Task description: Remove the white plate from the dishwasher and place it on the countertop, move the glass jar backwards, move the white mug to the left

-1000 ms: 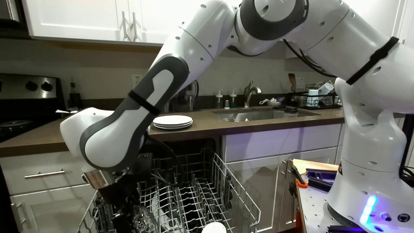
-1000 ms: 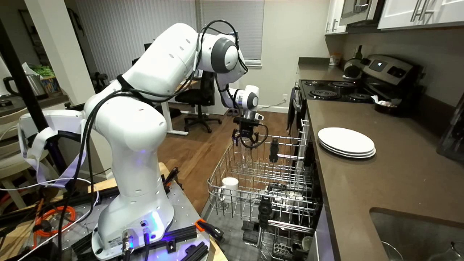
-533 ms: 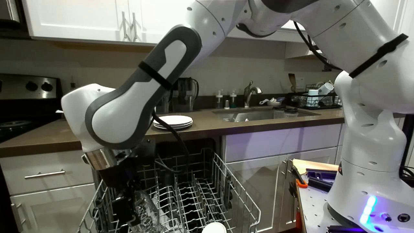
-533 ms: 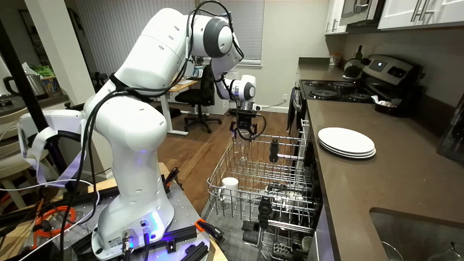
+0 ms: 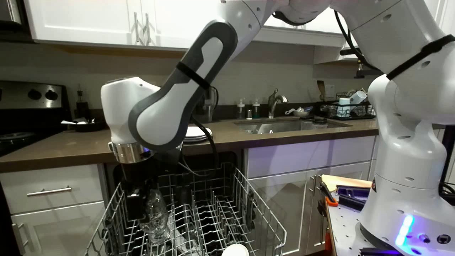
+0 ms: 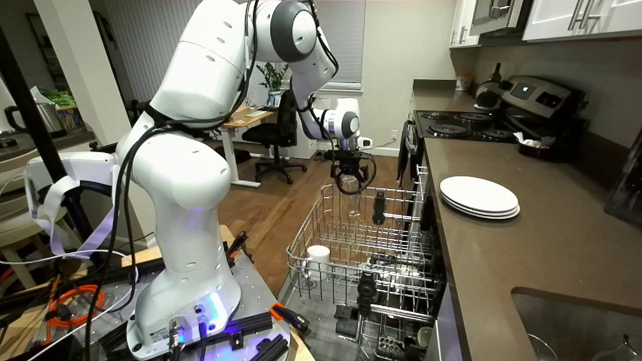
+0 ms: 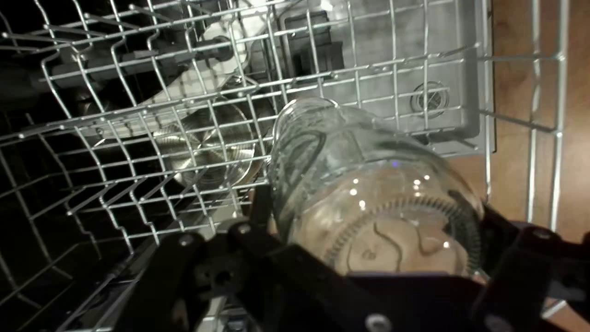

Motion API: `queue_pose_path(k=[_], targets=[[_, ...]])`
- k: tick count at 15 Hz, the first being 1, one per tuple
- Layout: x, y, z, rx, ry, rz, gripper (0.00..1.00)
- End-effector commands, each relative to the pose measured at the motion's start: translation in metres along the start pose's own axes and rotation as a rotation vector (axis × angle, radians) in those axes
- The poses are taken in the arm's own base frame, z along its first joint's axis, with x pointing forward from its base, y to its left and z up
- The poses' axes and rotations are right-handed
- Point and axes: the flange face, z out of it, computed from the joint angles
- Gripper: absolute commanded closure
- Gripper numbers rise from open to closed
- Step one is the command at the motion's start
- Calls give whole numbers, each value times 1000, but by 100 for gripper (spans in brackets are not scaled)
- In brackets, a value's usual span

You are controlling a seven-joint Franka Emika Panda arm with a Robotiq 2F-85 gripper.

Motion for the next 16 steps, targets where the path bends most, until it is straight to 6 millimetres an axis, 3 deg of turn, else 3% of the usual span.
queue_pose_path(k=[1,7,16], targets=[[-16,36,-1,-22,106,98,33],[-32,81,10,-37,129,185,33],[-33,111,16,-38,179,261,33]])
